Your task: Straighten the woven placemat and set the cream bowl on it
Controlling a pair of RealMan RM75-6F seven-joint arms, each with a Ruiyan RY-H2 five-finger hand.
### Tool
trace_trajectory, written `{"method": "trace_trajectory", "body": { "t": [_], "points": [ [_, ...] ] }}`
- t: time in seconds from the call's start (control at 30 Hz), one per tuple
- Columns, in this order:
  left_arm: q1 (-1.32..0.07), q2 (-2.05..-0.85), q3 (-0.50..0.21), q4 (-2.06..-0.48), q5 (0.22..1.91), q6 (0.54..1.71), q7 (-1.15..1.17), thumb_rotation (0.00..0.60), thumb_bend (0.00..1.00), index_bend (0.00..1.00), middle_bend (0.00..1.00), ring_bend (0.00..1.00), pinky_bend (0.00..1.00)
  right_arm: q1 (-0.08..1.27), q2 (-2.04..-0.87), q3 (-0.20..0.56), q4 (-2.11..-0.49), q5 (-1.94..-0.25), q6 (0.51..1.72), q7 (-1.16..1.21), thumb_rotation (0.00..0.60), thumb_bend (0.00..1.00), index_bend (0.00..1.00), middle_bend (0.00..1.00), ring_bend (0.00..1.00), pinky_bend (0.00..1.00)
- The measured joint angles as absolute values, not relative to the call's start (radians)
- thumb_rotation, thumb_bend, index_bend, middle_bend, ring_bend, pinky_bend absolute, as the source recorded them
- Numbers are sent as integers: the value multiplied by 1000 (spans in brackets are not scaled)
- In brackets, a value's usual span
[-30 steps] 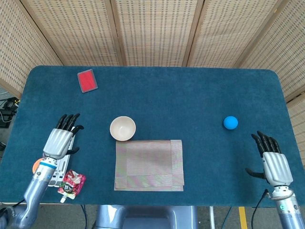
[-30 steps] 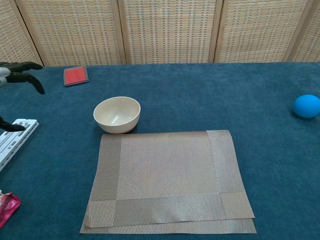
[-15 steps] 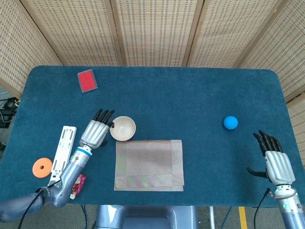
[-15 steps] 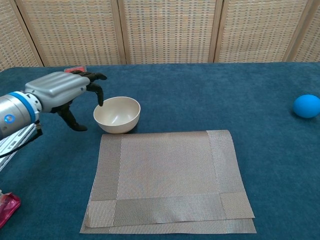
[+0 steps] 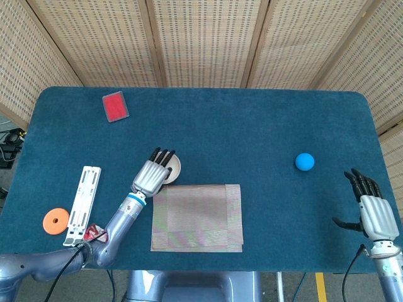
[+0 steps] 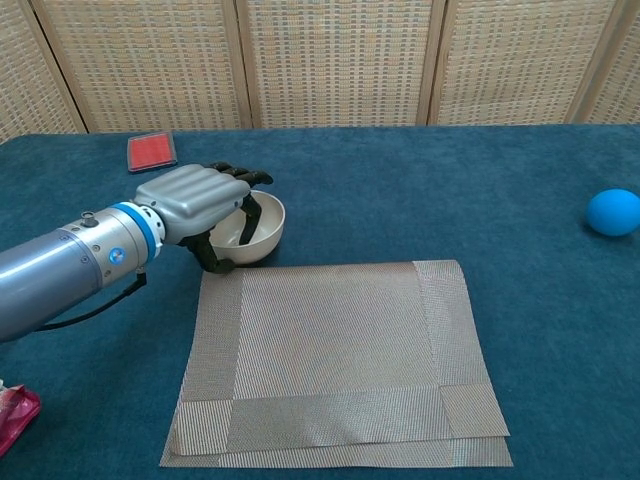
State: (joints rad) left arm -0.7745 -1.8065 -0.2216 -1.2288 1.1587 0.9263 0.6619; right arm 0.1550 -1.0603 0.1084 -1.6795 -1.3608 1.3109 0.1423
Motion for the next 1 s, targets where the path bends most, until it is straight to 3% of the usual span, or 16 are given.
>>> {"method": "trace_trajectory", "body": {
  "t": [0.33,0.57,1.0],
  "points": [
    [-794,-1834,-209,-1181,1145,923,652,600,506,661,0,0,0,158,-1061,111,-1674,-1354,1305,144,600,107,62,0,0,0],
    [-774,-1787,-198,-1199,1174,969,621,600,511,660,0,0,0,155,-1062,108,-1680,-1359,1314,130,600,106,62,0,0,0],
    [-662,-1593,-171,-1191,1191,1035,445,600,508,647,0,0,0,151,-1070,101,-1695,-1367,1328,85,600,107,62,0,0,0]
  ]
}}
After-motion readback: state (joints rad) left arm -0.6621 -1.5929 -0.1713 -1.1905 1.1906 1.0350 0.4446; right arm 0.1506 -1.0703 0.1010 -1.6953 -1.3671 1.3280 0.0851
